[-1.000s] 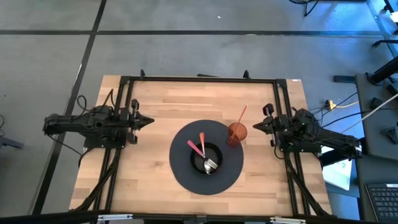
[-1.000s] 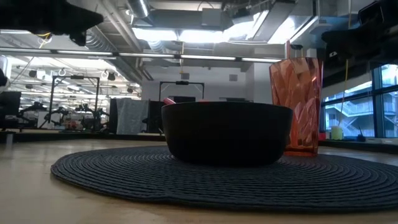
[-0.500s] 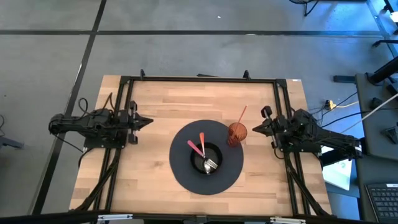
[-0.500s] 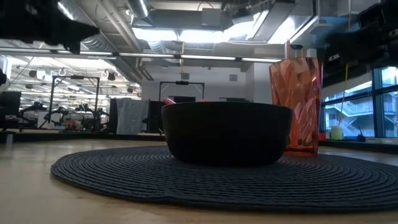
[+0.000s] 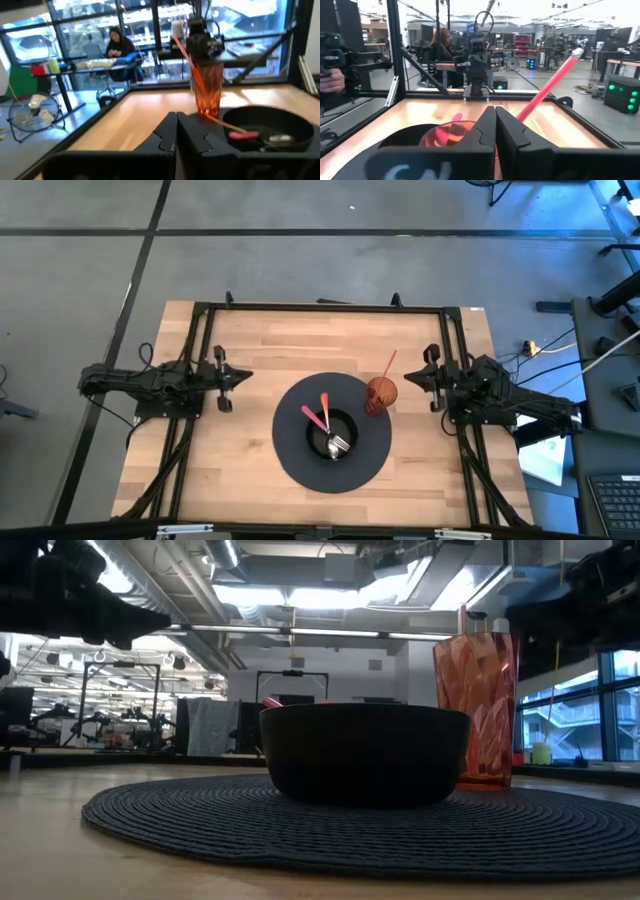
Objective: Pick & Place Utensil
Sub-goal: Return to Home Position
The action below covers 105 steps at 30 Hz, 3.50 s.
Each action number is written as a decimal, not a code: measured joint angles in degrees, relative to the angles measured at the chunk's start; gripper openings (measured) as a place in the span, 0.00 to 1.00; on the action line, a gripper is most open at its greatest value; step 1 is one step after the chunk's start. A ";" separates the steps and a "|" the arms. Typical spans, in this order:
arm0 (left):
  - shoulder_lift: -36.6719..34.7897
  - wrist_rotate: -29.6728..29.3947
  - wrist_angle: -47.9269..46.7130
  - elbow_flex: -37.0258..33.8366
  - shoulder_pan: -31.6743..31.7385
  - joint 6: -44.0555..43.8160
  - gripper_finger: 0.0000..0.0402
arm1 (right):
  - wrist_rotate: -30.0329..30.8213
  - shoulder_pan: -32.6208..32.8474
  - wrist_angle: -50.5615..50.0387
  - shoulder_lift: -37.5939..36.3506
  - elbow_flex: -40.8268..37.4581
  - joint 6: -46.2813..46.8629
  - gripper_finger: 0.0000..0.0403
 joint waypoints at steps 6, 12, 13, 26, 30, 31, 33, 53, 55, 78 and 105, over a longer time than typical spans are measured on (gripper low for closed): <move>0.17 0.34 -0.09 0.00 0.00 0.09 0.00 | 2.84 2.92 0.02 0.02 0.00 -0.28 0.00; 0.16 -0.28 -0.06 0.00 0.00 0.11 0.00 | 5.48 5.74 -0.55 0.37 -0.02 -2.88 0.00; 0.16 -0.28 -0.06 0.00 0.00 0.11 0.00 | 5.47 5.86 -0.51 0.35 -0.02 -3.54 0.00; 0.18 -0.28 -0.06 0.01 0.00 1.08 0.00 | 5.47 5.80 -2.15 0.35 -0.04 -2.27 0.00; 0.20 -0.28 -0.06 0.00 0.00 1.42 0.00 | 5.47 5.80 -1.48 0.35 -0.04 -1.97 0.00; 0.20 -0.28 -0.06 0.00 0.00 1.58 0.00 | 5.46 5.80 -1.16 0.35 -0.04 -1.84 0.00; 0.20 -0.37 -0.06 0.00 0.00 1.64 0.00 | 5.46 5.80 -0.99 0.35 -0.04 -1.65 0.00; 0.20 0.28 -0.08 0.01 0.00 1.20 0.01 | 5.45 5.78 -0.49 0.37 -0.04 -2.05 0.06; 0.20 0.34 -0.08 0.01 0.00 1.20 0.00 | 5.44 5.78 -0.51 0.37 -0.04 -2.04 0.06; 0.20 0.34 -0.10 0.00 0.00 1.20 0.02 | 5.43 5.78 -0.51 0.37 -0.04 -2.01 0.06; 0.20 0.34 -0.10 0.00 0.00 1.18 0.02 | 5.44 5.80 -0.54 0.37 -0.04 -2.05 0.06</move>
